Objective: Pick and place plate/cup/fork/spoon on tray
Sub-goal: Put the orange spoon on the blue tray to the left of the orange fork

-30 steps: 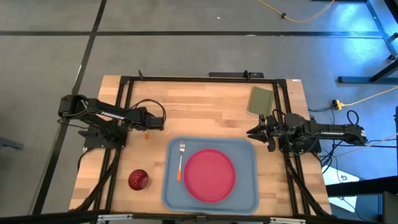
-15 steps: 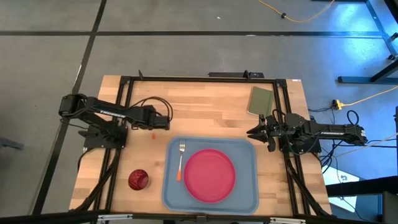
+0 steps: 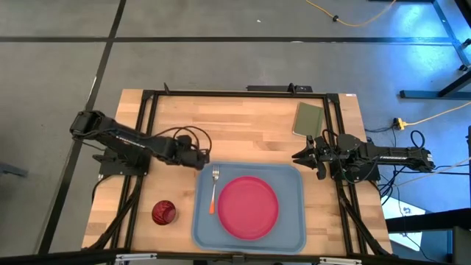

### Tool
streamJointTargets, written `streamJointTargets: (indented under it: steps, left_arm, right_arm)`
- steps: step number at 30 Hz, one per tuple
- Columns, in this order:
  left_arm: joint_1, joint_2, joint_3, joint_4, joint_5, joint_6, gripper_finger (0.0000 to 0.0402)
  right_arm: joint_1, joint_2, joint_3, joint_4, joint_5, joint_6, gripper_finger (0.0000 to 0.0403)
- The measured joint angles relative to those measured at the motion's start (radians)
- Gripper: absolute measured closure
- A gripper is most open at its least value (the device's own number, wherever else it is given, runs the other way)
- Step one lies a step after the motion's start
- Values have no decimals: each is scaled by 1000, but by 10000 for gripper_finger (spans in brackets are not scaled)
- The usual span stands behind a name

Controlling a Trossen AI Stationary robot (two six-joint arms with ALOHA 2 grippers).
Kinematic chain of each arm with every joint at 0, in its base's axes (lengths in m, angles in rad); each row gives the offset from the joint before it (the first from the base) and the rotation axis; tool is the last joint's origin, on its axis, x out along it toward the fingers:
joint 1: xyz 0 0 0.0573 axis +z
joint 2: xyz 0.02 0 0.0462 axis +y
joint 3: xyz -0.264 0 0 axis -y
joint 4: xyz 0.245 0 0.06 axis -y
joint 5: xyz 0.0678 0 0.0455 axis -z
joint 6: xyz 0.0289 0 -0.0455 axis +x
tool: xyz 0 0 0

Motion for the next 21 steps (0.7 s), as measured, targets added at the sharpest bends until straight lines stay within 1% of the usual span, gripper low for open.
streamJointTargets:
  steps: [4, 6, 9, 12, 15, 17, 21]
  left_arm:
    - [-42, 41, 2, 83, 11, -6, 400]
    - [-56, 78, 23, 102, 25, -7, 400]
    - [-82, 141, 103, 77, 28, -7, 400]
    - [-110, 208, 200, 5, 31, -8, 400]
    - [-142, 269, 278, -72, 36, -61, 401]
    - [-167, 293, 297, -88, 32, -104, 401]
    - [-230, 317, 297, -68, 6, -200, 401]
  right_arm:
    - [0, 0, 0, 0, 0, 0, 302]
    - [0, 0, 0, 0, 0, 0, 302]
    - [0, 2, 1, -1, 0, 0, 302]
    - [0, 2, 1, -1, 0, 0, 302]
    - [0, 1, 1, 1, 0, 0, 302]
    - [0, 1, 1, -1, -1, 0, 302]
    - [0, 0, 1, 0, 0, 0, 302]
